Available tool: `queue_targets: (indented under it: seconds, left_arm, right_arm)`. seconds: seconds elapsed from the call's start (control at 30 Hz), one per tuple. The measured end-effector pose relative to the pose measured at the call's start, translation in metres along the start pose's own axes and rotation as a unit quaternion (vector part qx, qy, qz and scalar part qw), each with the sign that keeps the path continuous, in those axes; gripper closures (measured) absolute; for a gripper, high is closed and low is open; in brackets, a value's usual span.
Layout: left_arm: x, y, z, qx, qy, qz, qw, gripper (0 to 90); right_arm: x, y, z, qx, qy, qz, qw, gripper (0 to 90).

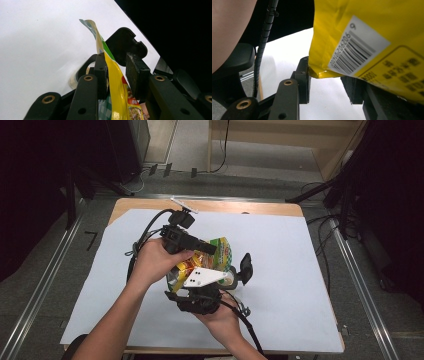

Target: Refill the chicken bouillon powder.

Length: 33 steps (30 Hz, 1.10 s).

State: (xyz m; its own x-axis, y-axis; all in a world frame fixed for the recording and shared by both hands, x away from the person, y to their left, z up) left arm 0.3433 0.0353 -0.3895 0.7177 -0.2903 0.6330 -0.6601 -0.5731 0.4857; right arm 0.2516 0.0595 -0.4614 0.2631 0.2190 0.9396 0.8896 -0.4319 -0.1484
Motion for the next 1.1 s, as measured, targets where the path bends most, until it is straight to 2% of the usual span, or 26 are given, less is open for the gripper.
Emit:
queue_targets:
  seconds: [1.1]
  left_arm:
    - [0.0002, 0.0004, 0.0007, -0.001, 0.002, 0.003, 1.0000, 71.8]
  right_arm:
    - [-0.0003, 0.0006, -0.0002, -0.002, -0.001, -0.001, 1.0000, 62.2]
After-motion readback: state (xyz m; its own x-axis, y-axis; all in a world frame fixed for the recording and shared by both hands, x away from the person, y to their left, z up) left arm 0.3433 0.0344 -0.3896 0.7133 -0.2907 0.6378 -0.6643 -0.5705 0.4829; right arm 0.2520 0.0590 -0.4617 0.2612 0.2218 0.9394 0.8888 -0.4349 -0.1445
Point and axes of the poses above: each handheld gripper's, and its own axes: z roughly forward along the jaws, x roughly out of its top, y roughly to its right, the point moved 9 cm from there along z, roughly forward along the jaws, and after that the axes turned 8 degrees about y, right-handed, at the moved point
